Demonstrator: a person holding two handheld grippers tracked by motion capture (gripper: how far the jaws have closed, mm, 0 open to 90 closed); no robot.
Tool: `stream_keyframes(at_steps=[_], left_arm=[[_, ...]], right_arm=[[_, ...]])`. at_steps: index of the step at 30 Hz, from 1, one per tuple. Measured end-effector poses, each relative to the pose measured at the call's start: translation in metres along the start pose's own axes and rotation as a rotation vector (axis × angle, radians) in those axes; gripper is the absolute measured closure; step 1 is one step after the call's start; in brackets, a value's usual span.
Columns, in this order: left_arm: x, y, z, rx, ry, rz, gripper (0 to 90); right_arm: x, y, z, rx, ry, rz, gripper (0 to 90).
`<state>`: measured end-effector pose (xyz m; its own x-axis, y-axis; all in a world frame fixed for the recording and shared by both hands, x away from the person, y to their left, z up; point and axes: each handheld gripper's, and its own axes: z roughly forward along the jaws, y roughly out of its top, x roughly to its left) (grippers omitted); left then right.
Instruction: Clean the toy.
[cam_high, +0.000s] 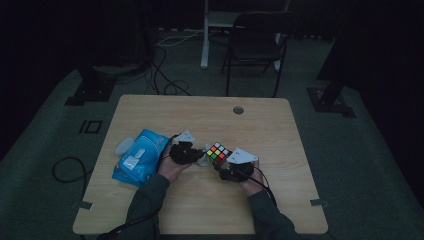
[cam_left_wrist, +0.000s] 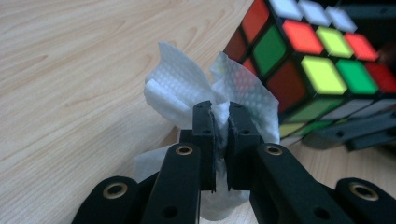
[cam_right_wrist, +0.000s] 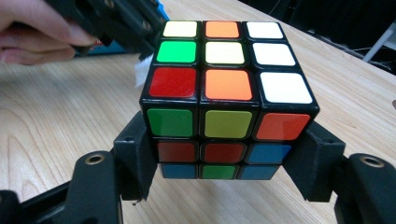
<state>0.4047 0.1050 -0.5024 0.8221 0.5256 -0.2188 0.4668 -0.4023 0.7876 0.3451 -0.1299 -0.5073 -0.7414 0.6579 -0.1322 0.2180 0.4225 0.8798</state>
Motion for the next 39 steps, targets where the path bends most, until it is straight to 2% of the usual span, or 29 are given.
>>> stream_keyframes(at_steps=[9, 18, 34, 39], left_arm=[[0.001, -0.005, 0.005, 0.018, -0.002, -0.009, 85.4], [0.002, 0.003, -0.005, -0.028, -0.019, -0.012, 85.4], [-0.002, 0.024, -0.012, -0.113, -0.010, -0.002, 85.3], [-0.004, 0.024, -0.014, -0.113, -0.007, 0.008, 85.3]], right_arm=[[-0.002, 0.001, -0.002, -0.012, -0.006, 0.013, 34.5], [0.001, 0.000, 0.001, -0.003, 0.014, 0.001, 34.4], [0.012, -0.002, 0.006, 0.019, 0.054, -0.027, 34.5], [0.011, -0.002, 0.005, 0.017, 0.050, -0.027, 34.4]])
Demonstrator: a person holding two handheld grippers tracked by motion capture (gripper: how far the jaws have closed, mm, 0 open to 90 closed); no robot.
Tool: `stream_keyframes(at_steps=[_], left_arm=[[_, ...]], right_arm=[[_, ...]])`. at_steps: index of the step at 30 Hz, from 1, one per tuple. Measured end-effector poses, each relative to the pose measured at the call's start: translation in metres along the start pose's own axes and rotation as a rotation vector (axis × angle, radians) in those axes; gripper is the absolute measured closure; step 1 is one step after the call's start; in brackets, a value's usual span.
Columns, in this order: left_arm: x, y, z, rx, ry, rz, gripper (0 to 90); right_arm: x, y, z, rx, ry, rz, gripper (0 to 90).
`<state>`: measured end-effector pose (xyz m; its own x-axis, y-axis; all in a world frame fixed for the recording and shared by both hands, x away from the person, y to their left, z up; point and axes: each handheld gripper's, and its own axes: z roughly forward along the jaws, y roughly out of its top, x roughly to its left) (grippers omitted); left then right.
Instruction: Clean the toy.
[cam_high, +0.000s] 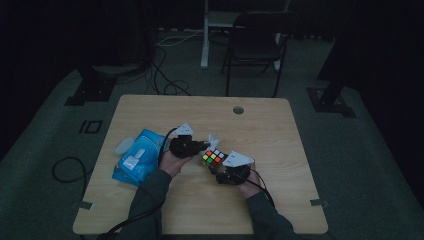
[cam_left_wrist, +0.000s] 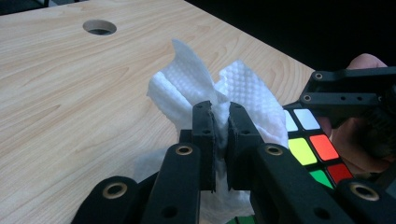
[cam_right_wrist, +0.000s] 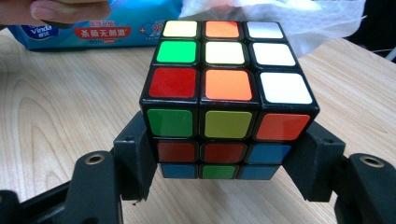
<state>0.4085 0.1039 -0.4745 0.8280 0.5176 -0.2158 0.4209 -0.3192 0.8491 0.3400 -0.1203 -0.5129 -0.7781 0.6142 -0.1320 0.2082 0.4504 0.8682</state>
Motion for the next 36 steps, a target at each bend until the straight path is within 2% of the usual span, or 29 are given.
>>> stream_keyframes(at_steps=[8, 17, 26, 36], left_arm=[[-0.005, -0.003, -0.003, -0.001, 0.002, 0.009, 85.3], [-0.011, -0.014, -0.014, -0.013, 0.009, 0.008, 85.3], [-0.016, -0.021, -0.017, -0.012, 0.008, 0.014, 85.2], [-0.029, -0.020, -0.021, -0.039, 0.048, 0.051, 85.1]], right_arm=[[-0.005, -0.001, -0.003, -0.007, -0.023, 0.017, 34.4], [-0.010, -0.001, -0.005, -0.009, -0.043, 0.036, 34.4], [-0.012, -0.002, -0.005, -0.005, -0.061, 0.051, 34.4], [-0.014, -0.002, -0.007, -0.014, -0.070, 0.065, 34.4]])
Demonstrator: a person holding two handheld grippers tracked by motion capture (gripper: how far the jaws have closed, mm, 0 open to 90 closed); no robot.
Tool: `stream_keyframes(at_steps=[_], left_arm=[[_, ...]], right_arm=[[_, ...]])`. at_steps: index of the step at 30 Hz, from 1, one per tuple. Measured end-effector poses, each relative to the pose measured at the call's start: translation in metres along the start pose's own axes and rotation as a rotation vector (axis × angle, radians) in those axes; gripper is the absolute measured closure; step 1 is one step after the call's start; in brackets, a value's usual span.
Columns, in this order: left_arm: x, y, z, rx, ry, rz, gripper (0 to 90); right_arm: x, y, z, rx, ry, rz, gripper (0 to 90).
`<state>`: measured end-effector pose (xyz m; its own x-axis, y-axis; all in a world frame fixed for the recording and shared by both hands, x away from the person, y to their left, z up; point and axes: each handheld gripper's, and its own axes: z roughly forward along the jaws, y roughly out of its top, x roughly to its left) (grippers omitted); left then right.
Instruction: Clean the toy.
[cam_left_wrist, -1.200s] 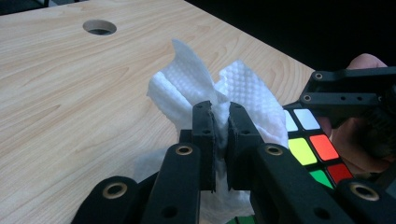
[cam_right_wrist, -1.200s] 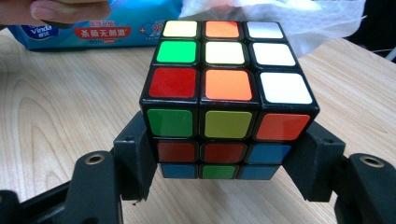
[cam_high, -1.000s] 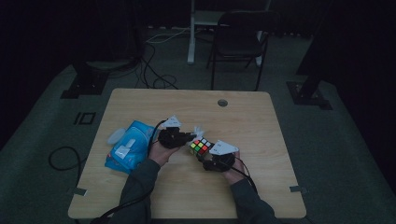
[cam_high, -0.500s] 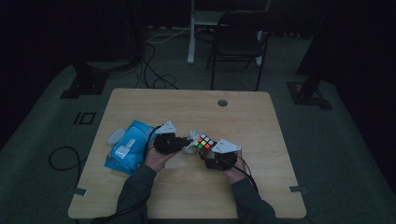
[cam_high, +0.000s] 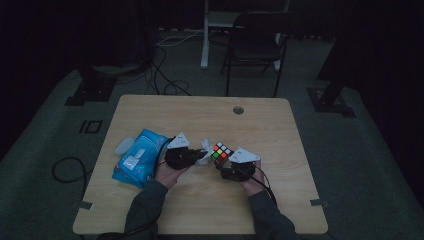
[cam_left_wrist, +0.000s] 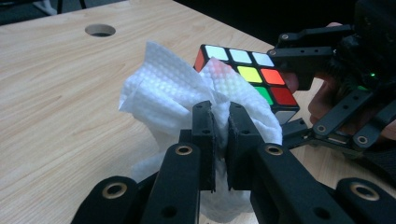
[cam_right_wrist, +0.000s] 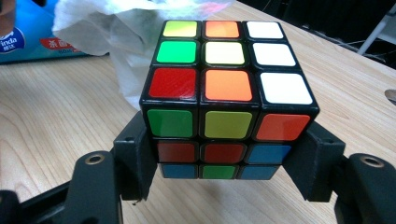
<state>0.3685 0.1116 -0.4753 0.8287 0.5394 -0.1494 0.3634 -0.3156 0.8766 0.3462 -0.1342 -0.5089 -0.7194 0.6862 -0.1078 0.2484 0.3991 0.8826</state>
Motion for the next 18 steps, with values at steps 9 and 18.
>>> stream_keyframes(at_steps=[9, 18], left_arm=[[-0.013, -0.003, 0.002, -0.013, 0.068, 0.041, 85.1], [-0.018, -0.007, 0.007, -0.004, 0.108, 0.055, 85.2]], right_arm=[[-0.001, 0.000, 0.001, 0.007, 0.001, 0.013, 34.4], [0.000, 0.000, 0.002, 0.024, -0.009, 0.017, 34.4]])
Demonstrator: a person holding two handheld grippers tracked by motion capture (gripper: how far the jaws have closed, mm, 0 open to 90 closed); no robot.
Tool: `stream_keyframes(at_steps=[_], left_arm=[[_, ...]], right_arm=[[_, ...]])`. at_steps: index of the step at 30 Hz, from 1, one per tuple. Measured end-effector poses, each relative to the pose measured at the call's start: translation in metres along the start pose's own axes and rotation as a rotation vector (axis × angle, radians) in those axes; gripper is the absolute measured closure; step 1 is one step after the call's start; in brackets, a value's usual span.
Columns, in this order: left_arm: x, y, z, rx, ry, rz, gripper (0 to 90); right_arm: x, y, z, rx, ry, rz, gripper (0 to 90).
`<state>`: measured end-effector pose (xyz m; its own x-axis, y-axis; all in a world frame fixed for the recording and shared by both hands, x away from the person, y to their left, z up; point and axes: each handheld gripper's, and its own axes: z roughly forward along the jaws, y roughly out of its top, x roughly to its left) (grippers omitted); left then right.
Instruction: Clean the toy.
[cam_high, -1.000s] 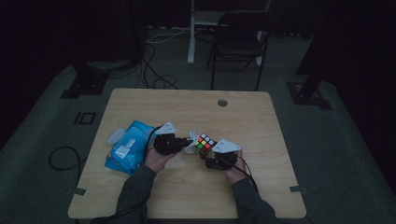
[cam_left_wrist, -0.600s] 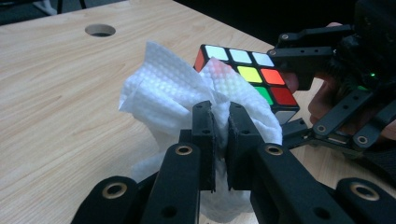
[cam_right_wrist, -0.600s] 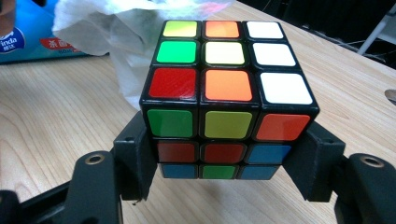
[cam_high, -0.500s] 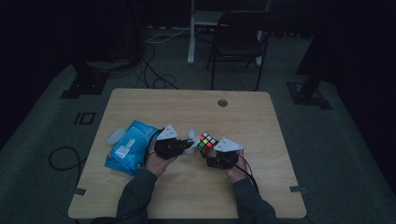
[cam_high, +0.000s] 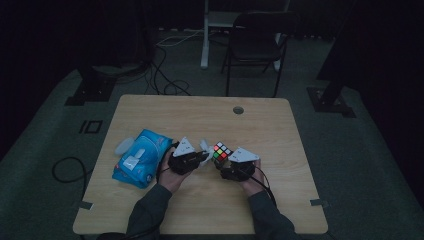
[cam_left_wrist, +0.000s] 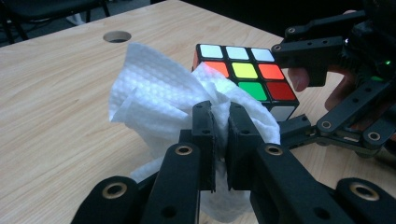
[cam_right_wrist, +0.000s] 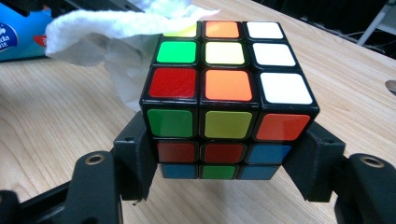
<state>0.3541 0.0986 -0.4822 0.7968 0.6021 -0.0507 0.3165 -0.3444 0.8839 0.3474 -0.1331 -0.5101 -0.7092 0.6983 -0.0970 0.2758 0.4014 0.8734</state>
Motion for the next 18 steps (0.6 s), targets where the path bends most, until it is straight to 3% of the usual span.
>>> stream_keyframes(at_steps=[5, 14, 18], left_arm=[[-0.004, -0.002, 0.003, 0.000, 0.014, 0.000, 85.2], [-0.015, -0.008, 0.016, 0.049, -0.034, 0.028, 85.2], [-0.013, -0.012, 0.021, 0.071, -0.037, 0.016, 85.3]], right_arm=[[0.000, 0.000, 0.000, 0.000, -0.004, 0.011, 34.4], [-0.002, 0.001, -0.001, -0.009, -0.009, 0.018, 34.4], [-0.003, 0.000, -0.001, -0.005, -0.011, 0.024, 34.4]])
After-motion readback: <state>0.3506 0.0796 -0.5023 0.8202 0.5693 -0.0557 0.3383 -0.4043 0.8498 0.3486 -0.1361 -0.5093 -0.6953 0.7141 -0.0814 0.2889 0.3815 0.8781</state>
